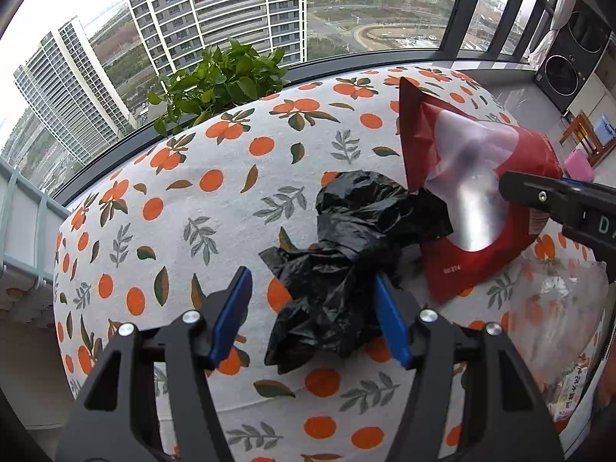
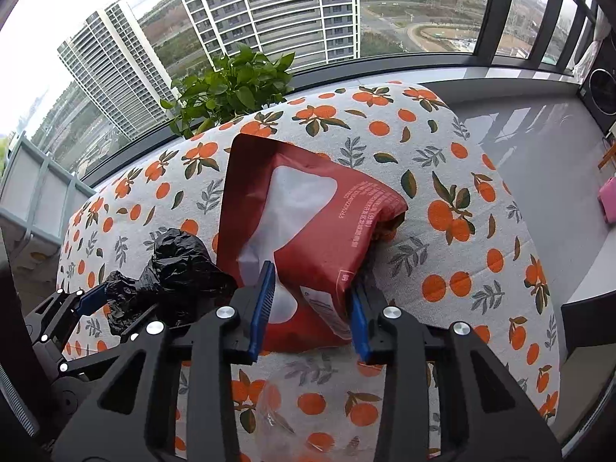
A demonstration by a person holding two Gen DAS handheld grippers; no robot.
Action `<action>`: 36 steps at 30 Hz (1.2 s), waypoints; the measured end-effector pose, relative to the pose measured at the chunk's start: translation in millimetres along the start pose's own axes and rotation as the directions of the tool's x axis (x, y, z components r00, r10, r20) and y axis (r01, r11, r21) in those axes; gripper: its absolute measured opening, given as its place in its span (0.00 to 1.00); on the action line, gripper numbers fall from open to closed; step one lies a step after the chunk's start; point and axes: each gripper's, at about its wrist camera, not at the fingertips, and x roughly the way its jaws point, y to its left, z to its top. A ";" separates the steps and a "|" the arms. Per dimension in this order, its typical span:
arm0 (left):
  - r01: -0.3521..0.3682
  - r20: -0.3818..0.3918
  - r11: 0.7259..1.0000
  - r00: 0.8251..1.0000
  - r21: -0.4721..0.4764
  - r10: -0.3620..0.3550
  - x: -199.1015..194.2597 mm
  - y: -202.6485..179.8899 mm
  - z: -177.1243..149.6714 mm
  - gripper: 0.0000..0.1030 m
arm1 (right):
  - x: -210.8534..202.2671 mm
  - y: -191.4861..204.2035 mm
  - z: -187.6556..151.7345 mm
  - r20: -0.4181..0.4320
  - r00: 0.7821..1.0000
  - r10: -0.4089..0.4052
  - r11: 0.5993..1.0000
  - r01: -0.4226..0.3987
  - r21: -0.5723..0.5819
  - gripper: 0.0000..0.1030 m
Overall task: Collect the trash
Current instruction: 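Grasp the black plastic bag with left gripper while right grasps red tissue pack, then carry the black bag and red pack over the bin and release both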
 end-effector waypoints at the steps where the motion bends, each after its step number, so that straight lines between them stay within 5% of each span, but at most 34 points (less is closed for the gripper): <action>1: 0.003 -0.004 1.000 1.000 -0.001 -0.003 1.5 0.4 -0.4 0.61 | 0.2 1.7 0.5 0.003 1.000 0.001 1.000 -0.001 -0.004 0.30; 6: 0.034 -0.013 0.999 0.999 -0.006 -0.034 6.2 1.4 -2.9 0.57 | -0.7 6.5 2.4 0.007 1.000 0.013 1.000 -0.013 -0.012 0.19; 8: 0.067 -0.018 0.998 0.998 -0.006 -0.067 7.6 -0.8 -2.5 0.37 | -1.5 8.0 3.2 0.007 1.000 0.014 1.000 -0.014 -0.019 0.15; 14: 0.105 -0.011 0.994 0.994 0.006 -0.105 0.0 -8.2 -5.1 0.14 | -5.3 11.8 4.6 0.011 1.000 0.018 1.000 -0.018 -0.024 0.10; 25: 0.103 0.056 0.995 0.993 -0.005 -0.102 -25.0 11.8 -8.2 0.11 | -17.0 33.3 3.1 0.030 0.999 0.035 0.998 -0.033 -0.047 0.06; 36: 0.119 0.108 0.989 0.988 -0.090 -0.109 -57.0 73.6 -28.2 0.11 | -34.1 95.2 -1.1 0.056 0.997 0.047 0.991 -0.040 -0.127 0.06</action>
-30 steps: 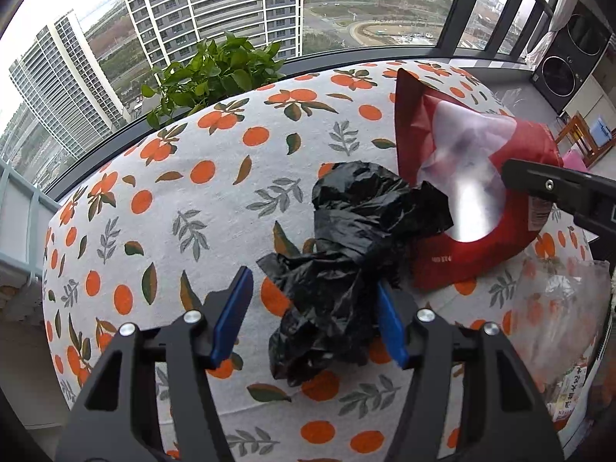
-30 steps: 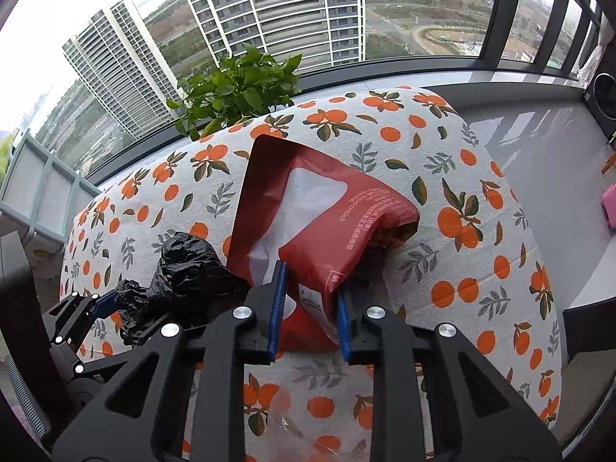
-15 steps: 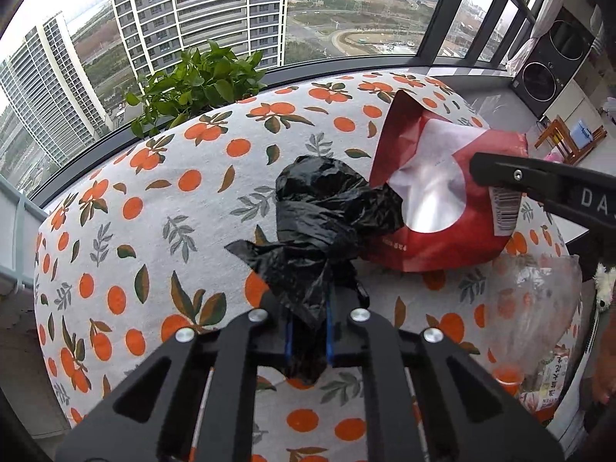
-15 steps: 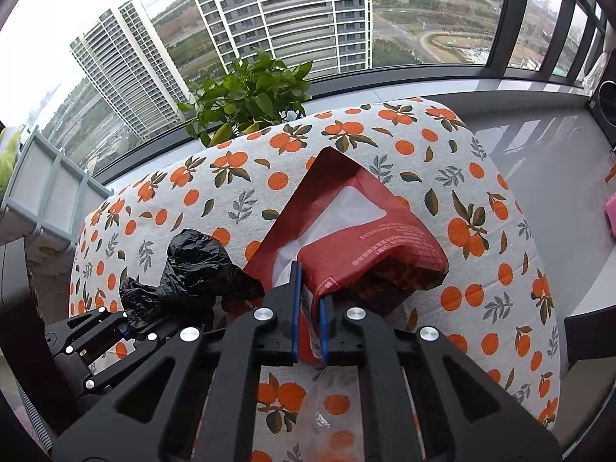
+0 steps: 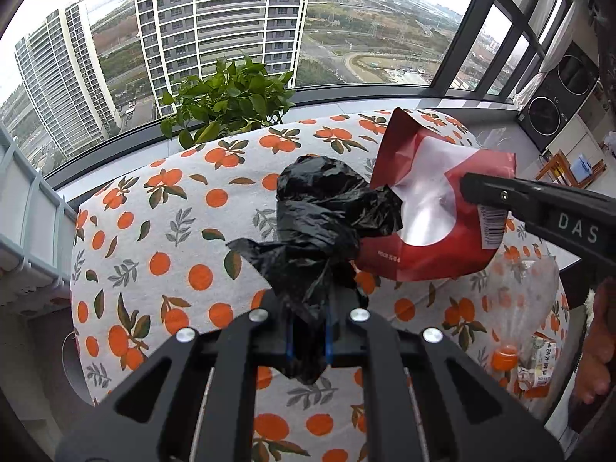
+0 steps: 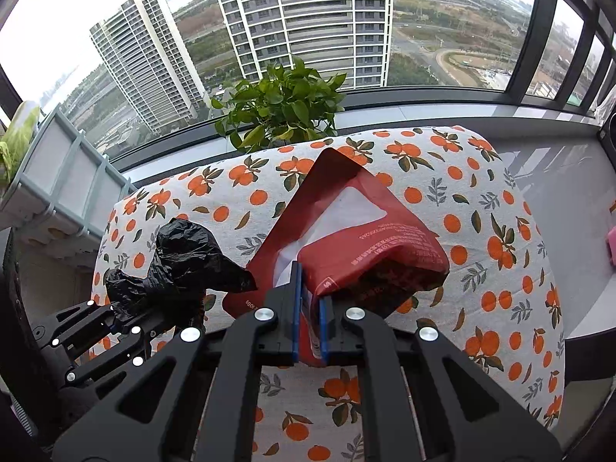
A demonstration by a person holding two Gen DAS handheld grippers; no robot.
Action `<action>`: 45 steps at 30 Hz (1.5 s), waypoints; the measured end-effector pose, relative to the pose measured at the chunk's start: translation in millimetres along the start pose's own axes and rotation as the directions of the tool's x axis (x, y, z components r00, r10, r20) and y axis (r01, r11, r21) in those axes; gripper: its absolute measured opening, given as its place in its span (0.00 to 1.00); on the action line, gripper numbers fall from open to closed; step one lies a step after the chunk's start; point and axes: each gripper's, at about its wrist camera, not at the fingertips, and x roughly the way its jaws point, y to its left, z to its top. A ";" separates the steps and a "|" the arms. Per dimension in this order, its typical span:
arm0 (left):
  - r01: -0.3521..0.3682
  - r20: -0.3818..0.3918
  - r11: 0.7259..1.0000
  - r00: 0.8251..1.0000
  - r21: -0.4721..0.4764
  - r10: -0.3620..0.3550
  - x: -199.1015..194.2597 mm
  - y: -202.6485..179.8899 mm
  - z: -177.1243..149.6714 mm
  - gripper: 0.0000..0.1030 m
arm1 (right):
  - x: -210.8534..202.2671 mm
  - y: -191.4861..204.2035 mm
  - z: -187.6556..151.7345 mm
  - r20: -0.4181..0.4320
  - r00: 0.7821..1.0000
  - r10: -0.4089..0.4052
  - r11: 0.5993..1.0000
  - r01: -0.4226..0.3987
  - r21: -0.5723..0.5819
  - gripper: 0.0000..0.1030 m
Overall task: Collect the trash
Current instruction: 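Carry the black bag and red pack over the bin and release both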
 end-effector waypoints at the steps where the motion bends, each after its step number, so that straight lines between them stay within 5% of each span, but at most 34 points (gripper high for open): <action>1: -0.003 0.005 1.000 1.000 -0.008 0.003 -4.4 7.8 -2.3 0.11 | -1.9 8.9 0.2 0.003 1.000 0.002 1.000 -0.002 -0.008 0.06; 10: -0.068 0.026 0.990 0.997 -0.123 0.072 -50.1 116.6 -37.3 0.11 | -6.6 125.9 -3.6 0.010 0.998 0.063 0.991 -0.062 -0.118 0.06; 16: -0.159 0.007 0.959 0.986 -0.236 0.165 -90.2 215.1 -83.2 0.11 | 6.7 234.9 -12.1 -0.031 0.988 0.153 0.961 -0.156 -0.228 0.06; 24: -0.293 -0.064 0.862 0.954 -0.413 0.294 -142.6 341.3 -155.7 0.11 | 36.1 395.1 -33.2 -0.149 0.938 0.313 0.840 -0.347 -0.416 0.06; 32: -0.389 -0.155 0.748 0.918 -0.538 0.366 -165.7 426.6 -229.3 0.11 | 72.4 522.7 -71.0 -0.299 0.870 0.391 0.694 -0.493 -0.525 0.06; 39: -0.451 -0.232 0.657 0.888 -0.604 0.396 -155.4 482.0 -283.9 0.11 | 128.3 593.5 -108.8 -0.426 0.833 0.352 0.623 -0.548 -0.558 0.06; 45: -0.486 -0.300 0.605 0.871 -0.630 0.388 -130.1 518.5 -323.1 0.11 | 187.6 630.2 -145.7 -0.482 0.834 0.270 0.606 -0.536 -0.588 0.06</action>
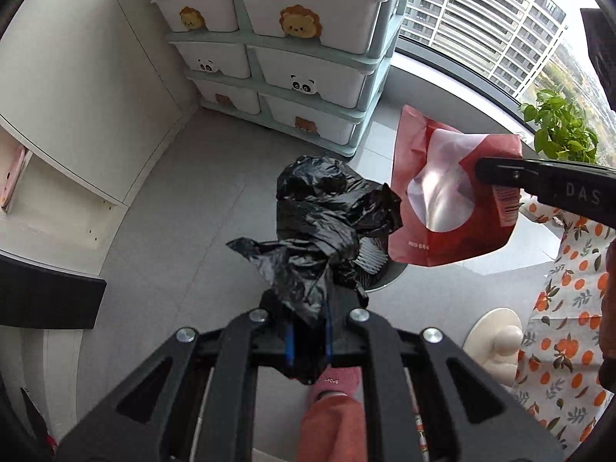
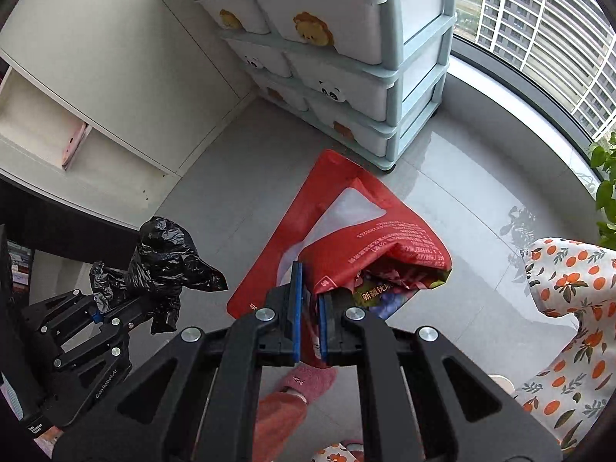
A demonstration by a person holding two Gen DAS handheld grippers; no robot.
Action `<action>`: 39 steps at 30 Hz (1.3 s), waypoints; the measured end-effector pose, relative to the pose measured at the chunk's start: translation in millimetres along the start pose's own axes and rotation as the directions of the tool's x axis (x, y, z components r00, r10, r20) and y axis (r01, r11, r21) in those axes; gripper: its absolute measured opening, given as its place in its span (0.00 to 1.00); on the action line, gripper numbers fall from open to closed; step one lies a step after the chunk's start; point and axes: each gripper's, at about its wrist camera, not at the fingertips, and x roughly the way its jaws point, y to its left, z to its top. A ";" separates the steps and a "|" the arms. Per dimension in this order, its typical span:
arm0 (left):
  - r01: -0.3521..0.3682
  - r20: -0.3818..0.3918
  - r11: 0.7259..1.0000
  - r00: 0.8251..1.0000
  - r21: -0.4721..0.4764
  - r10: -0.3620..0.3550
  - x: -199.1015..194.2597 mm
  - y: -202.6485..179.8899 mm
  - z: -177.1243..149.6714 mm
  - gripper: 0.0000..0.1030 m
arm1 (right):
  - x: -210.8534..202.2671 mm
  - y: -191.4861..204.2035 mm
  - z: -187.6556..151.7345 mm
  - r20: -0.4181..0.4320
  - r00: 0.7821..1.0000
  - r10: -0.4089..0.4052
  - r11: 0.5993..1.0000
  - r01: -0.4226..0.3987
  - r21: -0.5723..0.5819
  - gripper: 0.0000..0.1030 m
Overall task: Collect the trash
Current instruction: 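Carry the black bag and red pack over the bin and release both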
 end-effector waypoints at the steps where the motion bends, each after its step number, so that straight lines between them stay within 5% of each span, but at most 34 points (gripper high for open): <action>1: -0.004 -0.008 1.000 1.000 -0.006 0.004 6.1 3.9 -0.8 0.11 | 13.7 1.9 1.9 -0.018 1.000 -0.011 1.000 0.011 -0.005 0.06; 3: -0.012 -0.019 1.000 1.000 -0.011 0.011 17.6 10.3 -2.6 0.11 | 44.2 4.1 4.3 -0.057 0.998 -0.031 0.999 0.030 -0.010 0.14; 5: -0.013 -0.030 1.000 0.999 -0.015 0.013 26.4 15.5 -3.3 0.11 | 69.5 2.0 3.3 -0.086 0.995 -0.056 0.998 0.056 -0.003 0.41; 6: -0.014 -0.034 1.000 0.999 -0.014 0.013 29.9 17.7 -3.1 0.11 | 79.0 1.1 3.0 -0.092 0.994 -0.059 0.998 0.060 0.003 0.43; 11: -0.012 -0.036 1.000 0.999 0.001 0.012 41.7 17.9 1.9 0.11 | 90.6 4.5 -1.3 -0.104 0.992 -0.064 0.998 0.066 0.011 0.43; 24: 0.056 -0.056 0.996 0.997 0.069 -0.053 108.4 -34.7 34.2 0.14 | 43.6 -21.4 -15.9 -0.027 0.987 -0.159 0.986 0.160 0.047 0.44; 25: 0.056 -0.063 0.995 0.997 0.080 -0.051 114.4 -40.1 35.8 0.18 | 40.7 -24.6 -17.0 -0.023 0.987 -0.162 0.985 0.163 0.056 0.44; 29: 0.028 -0.075 0.994 0.997 0.106 -0.020 130.7 -57.9 38.9 0.61 | 27.6 -36.9 -25.7 -0.003 0.985 -0.172 0.980 0.171 0.097 0.44; 39: -0.003 -0.062 0.974 0.998 0.228 0.018 89.7 -89.8 36.2 0.61 | -33.0 -53.3 -59.1 0.065 0.982 -0.179 0.958 0.159 0.239 0.44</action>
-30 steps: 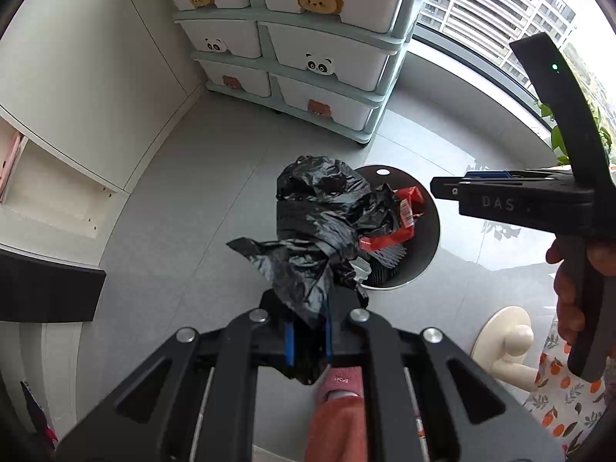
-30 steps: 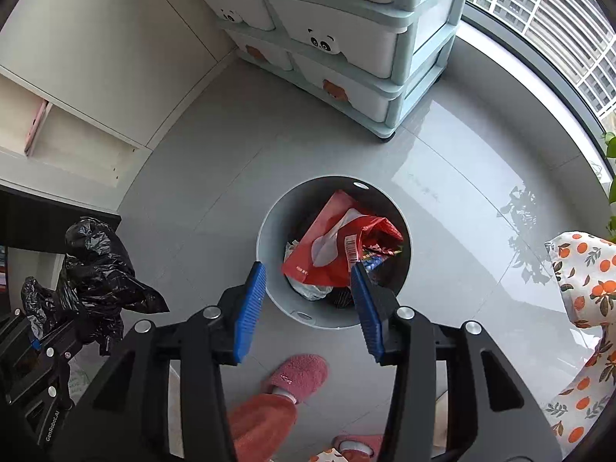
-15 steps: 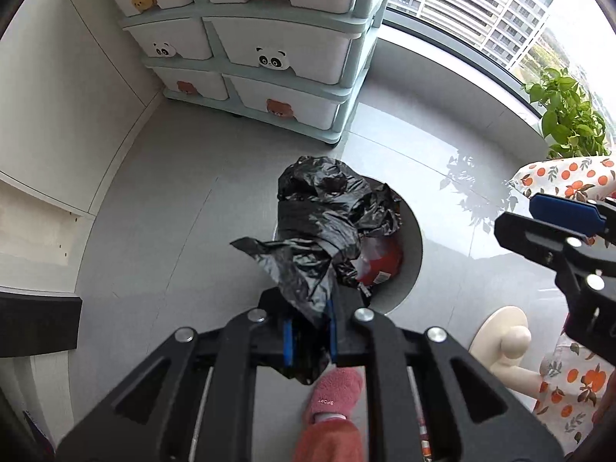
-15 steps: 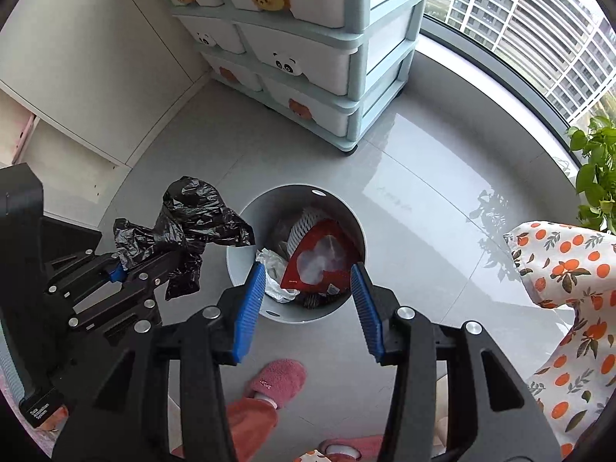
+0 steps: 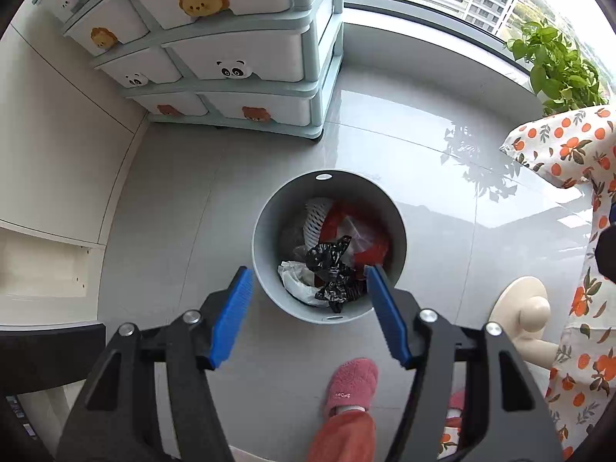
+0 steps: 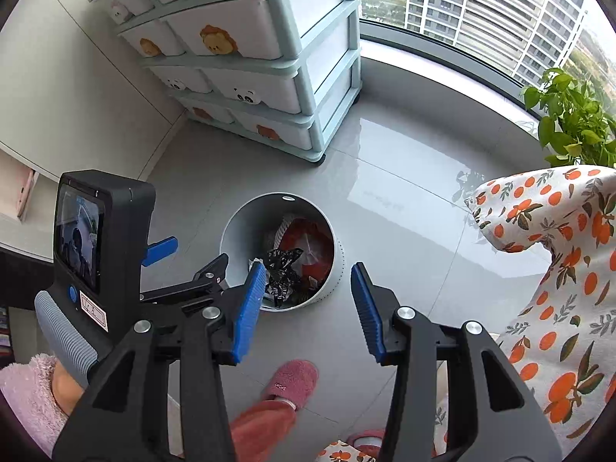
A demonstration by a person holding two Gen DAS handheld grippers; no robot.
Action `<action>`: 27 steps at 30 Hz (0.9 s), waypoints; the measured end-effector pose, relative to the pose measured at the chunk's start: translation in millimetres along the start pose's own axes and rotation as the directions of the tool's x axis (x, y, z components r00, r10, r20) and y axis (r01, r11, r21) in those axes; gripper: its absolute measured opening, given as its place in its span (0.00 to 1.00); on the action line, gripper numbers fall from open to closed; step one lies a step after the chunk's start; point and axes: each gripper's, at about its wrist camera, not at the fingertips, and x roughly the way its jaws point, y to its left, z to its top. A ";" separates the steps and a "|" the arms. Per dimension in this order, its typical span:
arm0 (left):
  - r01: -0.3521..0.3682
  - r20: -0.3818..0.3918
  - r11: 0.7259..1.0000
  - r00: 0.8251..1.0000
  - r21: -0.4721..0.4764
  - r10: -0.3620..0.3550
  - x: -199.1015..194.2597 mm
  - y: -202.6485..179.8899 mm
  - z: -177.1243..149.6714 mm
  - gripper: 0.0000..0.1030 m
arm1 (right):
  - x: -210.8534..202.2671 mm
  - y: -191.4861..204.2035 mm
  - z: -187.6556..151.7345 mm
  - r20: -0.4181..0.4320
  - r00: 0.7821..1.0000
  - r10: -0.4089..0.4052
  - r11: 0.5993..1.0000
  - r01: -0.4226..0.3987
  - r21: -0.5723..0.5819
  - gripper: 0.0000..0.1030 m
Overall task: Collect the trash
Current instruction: 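Carry the black bag and red pack over the bin and release both, then move both open grippers back toward the table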
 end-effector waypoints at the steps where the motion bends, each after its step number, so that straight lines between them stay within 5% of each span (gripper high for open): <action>1: -0.003 0.009 1.000 1.000 0.013 0.003 -10.4 -3.7 0.3 0.61 | -9.5 -3.5 -2.6 0.008 1.000 -0.001 1.000 0.000 0.016 0.45; 12: 0.094 0.098 0.978 0.989 0.186 -0.114 -164.0 -80.8 1.8 0.61 | -157.2 -62.9 -52.2 0.120 0.988 -0.098 0.973 0.069 0.220 0.49; 20: 0.149 0.113 0.898 0.970 0.414 -0.213 -252.1 -182.4 -30.1 0.65 | -268.0 -146.2 -129.9 0.160 0.959 -0.232 0.896 0.147 0.419 0.49; 27: 0.151 0.116 0.844 0.963 0.515 -0.243 -302.9 -288.9 -77.7 0.65 | -344.0 -229.9 -221.3 0.147 0.935 -0.324 0.833 0.208 0.514 0.50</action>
